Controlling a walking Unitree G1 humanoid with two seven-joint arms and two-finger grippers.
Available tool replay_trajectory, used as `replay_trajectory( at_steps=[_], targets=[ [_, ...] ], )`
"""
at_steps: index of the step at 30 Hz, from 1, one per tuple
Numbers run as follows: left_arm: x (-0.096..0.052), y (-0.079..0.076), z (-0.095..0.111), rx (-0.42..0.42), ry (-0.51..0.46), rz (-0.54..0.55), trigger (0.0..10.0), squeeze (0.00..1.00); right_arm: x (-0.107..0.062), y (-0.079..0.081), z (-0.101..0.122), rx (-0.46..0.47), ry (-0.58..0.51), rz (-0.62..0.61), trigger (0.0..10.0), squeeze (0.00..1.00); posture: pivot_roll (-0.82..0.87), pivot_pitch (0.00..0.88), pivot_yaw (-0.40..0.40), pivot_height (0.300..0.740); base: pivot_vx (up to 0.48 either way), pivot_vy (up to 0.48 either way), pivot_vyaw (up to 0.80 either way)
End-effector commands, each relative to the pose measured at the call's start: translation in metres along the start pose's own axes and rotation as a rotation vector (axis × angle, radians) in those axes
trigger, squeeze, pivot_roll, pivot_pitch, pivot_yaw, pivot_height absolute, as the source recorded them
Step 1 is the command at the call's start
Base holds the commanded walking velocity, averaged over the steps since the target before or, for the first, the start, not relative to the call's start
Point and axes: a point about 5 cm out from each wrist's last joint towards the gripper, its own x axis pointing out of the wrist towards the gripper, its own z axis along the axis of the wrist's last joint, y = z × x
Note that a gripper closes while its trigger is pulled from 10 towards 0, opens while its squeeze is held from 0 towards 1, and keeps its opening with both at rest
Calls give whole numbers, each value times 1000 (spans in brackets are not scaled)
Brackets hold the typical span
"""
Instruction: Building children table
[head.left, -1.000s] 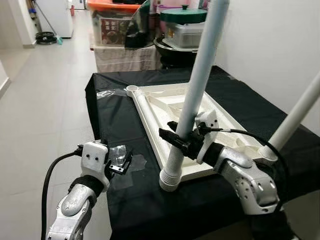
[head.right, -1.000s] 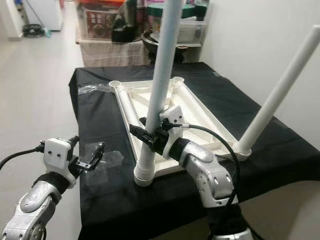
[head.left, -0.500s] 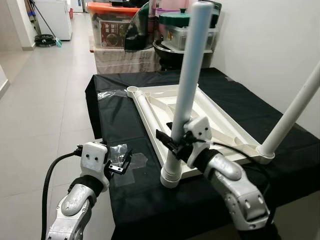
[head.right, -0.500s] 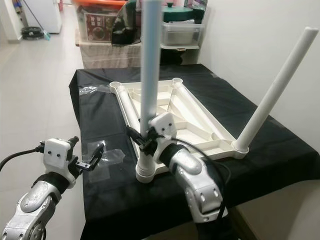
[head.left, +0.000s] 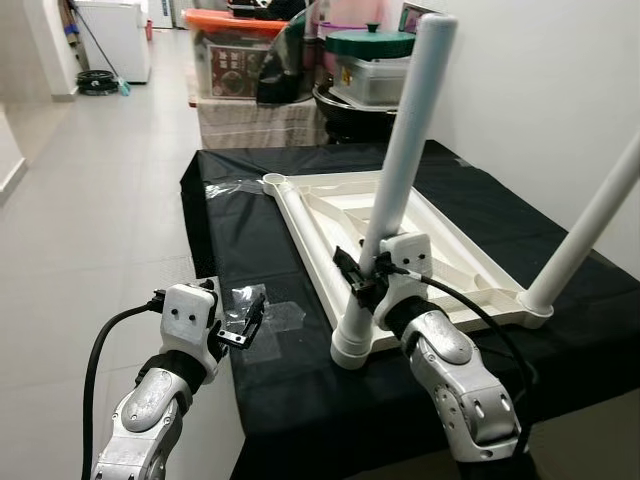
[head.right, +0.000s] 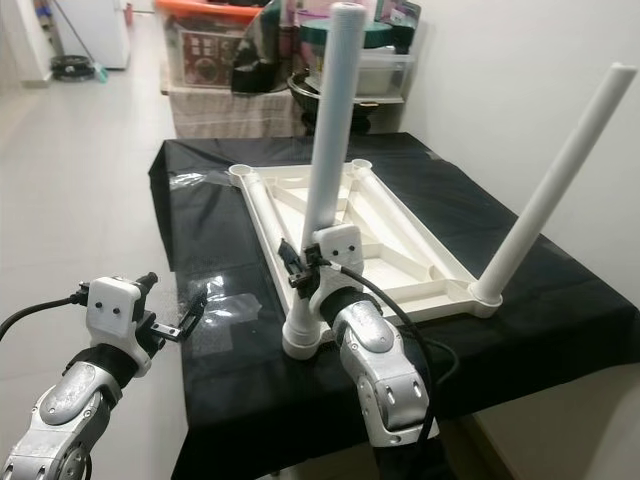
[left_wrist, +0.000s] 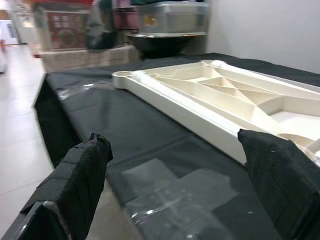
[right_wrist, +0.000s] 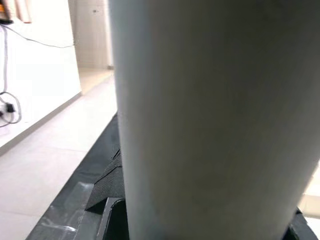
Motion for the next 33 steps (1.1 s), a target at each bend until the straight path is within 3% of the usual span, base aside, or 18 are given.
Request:
replay_trajectory(
  at_steps=[1, 9, 11, 16, 21, 27, 33],
  targets=[
    [0, 0, -3, -3, 8, 3, 10000, 0, -7, -15, -33, -11, 163, -92, 10000, 0, 110, 0, -92, 740, 0, 0, 0],
    [1, 1, -3, 0, 7, 7, 10000, 0, -6, -16, -40, -4, 204, -131, 10000, 0, 114, 0, -96, 740, 0, 0, 0],
    [1, 1, -3, 2, 8, 9, 10000, 0, -5, -34, -50, 41, 280, -291, 10000, 0, 116, 0, -99, 740, 0, 0, 0],
    [1, 1, -4, 2, 8, 11, 10000, 0, -5, -40, -52, 60, 297, -341, 10000, 0, 115, 0, -98, 740, 0, 0, 0],
    [1, 2, -4, 9, 9, 16, 10000, 0, -8, -52, -58, 164, 317, -500, 10000, 0, 120, 0, -99, 740, 0, 0, 0],
    [1, 4, -4, 14, 9, 21, 10000, 0, -12, -59, -60, 159, 321, -580, 10000, 0, 121, 0, -98, 740, 0, 0, 0],
    [1, 5, -4, 18, 11, 29, 10000, 0, -19, -79, -59, 156, 307, -753, 10000, 0, 120, 0, -93, 740, 0, 0, 0]
  ],
)
